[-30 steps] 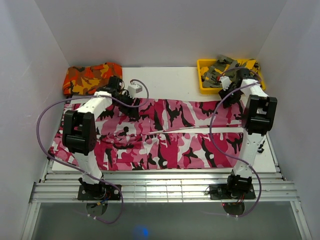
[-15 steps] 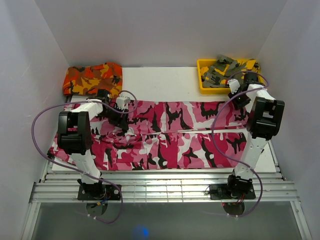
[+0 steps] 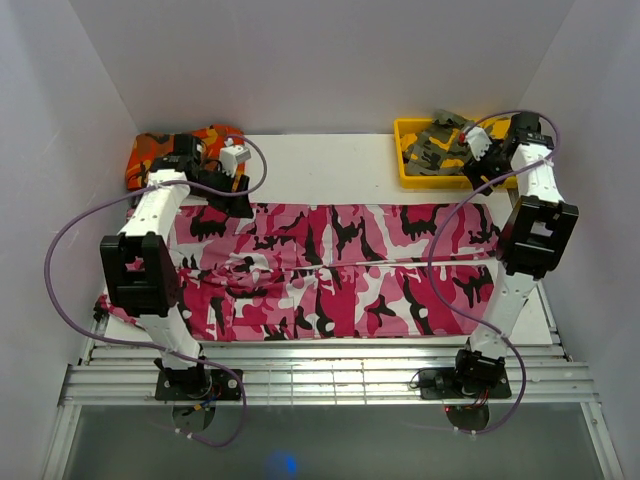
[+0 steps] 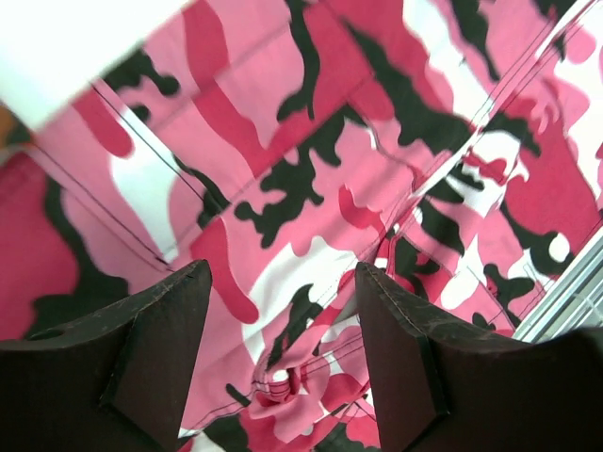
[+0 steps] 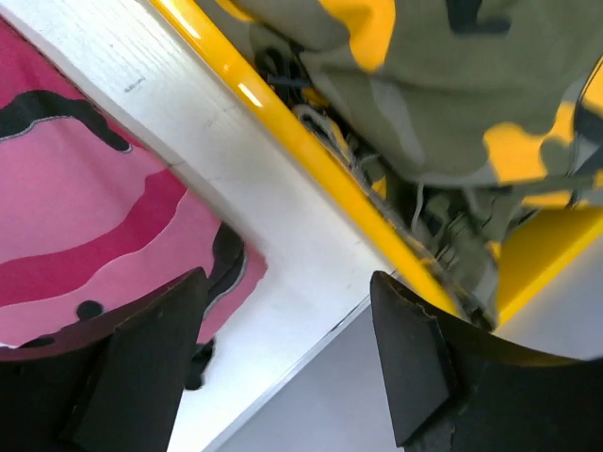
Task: Fold and stack the trousers
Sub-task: Flatten the trousers out
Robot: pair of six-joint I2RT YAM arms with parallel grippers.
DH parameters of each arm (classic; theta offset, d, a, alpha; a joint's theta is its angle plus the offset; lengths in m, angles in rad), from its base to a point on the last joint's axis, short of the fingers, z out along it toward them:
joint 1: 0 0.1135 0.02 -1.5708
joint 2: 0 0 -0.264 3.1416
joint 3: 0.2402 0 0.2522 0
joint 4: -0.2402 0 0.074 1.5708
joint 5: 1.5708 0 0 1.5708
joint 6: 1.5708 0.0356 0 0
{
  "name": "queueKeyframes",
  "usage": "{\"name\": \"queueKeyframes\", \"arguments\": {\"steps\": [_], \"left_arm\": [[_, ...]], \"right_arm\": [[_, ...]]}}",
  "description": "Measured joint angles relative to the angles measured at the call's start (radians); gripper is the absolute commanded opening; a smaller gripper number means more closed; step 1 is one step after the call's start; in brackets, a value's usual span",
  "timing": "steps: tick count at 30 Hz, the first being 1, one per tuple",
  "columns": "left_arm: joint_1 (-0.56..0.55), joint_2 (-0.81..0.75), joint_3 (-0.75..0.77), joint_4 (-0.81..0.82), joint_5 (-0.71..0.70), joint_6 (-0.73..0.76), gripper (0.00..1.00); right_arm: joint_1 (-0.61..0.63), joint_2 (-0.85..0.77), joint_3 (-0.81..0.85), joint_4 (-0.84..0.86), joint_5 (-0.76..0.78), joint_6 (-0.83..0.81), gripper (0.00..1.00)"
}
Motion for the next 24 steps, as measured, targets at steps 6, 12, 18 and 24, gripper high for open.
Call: {"name": "queueKeyframes", "arguments": {"steps": [6, 12, 18, 24], "left_arm": [[0.069, 0.001, 0.056, -0.041, 0.032, 0.003, 0.74], [0.091, 0.001, 0.038, -0.051, 0.036, 0.002, 0.74], [0.094, 0.001, 0.029, -0.044, 0.038, -0.012, 0.74], [0.148, 0.027, 0.044, -0.026, -0.036, -0.024, 0.75]], "right_arm": [[0.003, 0.116, 0.18, -0.126, -0.042, -0.188, 0.61], [0.003, 0.193, 0.173, -0.195, -0.047, -0.222, 0.61], [0.005, 0.201, 0.108, -0.196, -0.045, -0.225, 0.63], [0.008, 0.208, 0.108, -0.151, -0.024, -0.261, 0.44]]}}
